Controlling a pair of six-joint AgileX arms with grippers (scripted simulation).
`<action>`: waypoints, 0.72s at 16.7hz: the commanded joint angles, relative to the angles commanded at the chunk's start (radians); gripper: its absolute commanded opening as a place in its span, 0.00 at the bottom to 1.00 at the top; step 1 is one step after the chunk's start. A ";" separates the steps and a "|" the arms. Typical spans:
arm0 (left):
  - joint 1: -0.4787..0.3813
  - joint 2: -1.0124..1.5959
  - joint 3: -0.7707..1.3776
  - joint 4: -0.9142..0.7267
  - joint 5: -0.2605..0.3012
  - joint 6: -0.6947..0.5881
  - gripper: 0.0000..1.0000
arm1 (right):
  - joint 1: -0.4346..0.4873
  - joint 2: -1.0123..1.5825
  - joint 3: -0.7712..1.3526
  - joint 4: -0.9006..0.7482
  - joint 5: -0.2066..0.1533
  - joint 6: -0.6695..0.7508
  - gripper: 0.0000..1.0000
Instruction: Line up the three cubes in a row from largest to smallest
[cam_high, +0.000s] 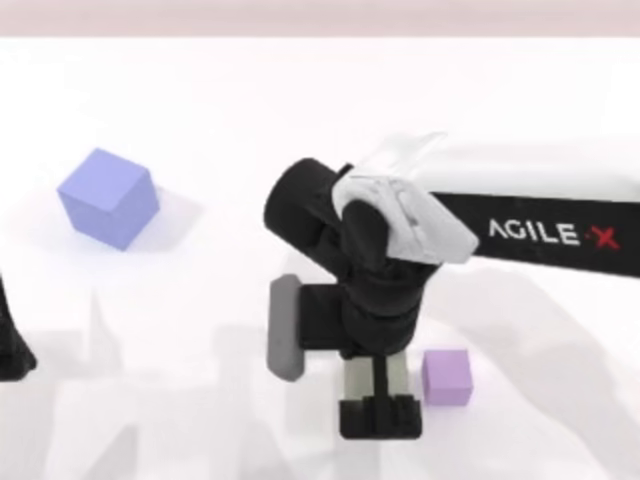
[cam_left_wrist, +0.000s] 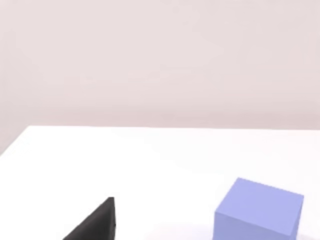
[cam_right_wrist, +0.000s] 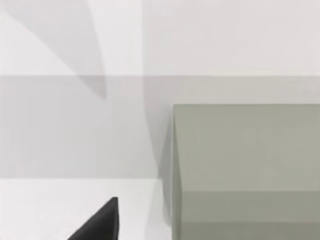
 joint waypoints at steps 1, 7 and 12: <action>0.000 0.000 0.000 0.000 0.000 0.000 1.00 | 0.000 -0.010 0.024 -0.035 0.000 0.001 1.00; 0.000 0.000 0.000 0.000 0.000 0.000 1.00 | 0.008 -0.066 0.142 -0.211 -0.001 -0.005 1.00; -0.003 0.008 0.010 -0.008 0.002 0.002 1.00 | 0.000 -0.070 0.134 -0.201 -0.001 -0.002 1.00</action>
